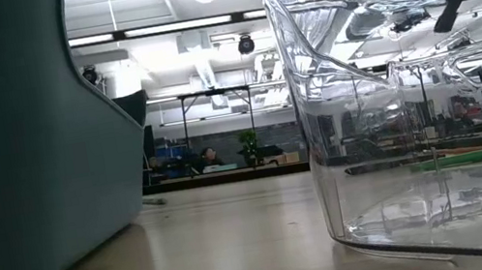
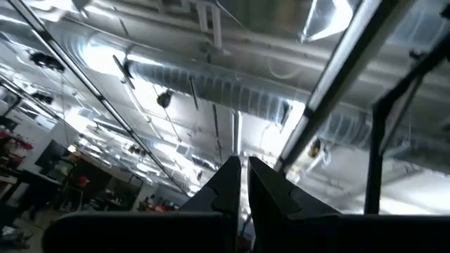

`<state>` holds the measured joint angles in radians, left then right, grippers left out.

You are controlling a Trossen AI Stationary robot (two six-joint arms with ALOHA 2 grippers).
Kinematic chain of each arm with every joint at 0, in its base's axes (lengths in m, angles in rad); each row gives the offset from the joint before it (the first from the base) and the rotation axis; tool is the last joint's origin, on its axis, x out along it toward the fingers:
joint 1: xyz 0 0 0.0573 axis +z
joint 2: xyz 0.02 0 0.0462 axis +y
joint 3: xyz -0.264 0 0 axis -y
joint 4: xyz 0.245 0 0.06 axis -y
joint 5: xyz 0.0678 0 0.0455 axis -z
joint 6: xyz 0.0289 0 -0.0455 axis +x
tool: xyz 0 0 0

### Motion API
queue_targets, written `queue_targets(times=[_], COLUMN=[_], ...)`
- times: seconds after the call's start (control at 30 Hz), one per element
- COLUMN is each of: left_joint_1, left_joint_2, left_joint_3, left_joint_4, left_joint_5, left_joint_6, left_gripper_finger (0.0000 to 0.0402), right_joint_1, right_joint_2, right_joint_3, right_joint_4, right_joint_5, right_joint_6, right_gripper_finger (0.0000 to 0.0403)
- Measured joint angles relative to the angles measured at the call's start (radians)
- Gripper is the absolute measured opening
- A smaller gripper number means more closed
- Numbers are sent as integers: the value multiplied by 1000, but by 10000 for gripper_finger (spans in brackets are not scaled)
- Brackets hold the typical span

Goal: Sort pens & pencils
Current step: Put the dark orange pencil into the blue bin

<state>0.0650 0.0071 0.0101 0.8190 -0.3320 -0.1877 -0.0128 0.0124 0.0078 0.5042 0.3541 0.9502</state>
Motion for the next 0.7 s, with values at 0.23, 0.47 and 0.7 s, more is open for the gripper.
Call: queue_targets(times=[0.23,0.47,0.7], left_joint_1=[0,0,0], left_joint_2=[0,0,0], left_joint_3=[0,0,94], left_joint_4=[16,20,-77], left_joint_5=[-23,-127,-181], left_joint_6=[82,230,316], left_gripper_finger=[10,2,2], right_joint_1=[0,0,0], right_joint_2=[1,1,35], right_joint_3=[14,68,284], right_joint_4=[118,306,206], right_joint_5=[83,100,-23], right_joint_6=[-94,-231,-470], right_gripper_finger=[0,0,0])
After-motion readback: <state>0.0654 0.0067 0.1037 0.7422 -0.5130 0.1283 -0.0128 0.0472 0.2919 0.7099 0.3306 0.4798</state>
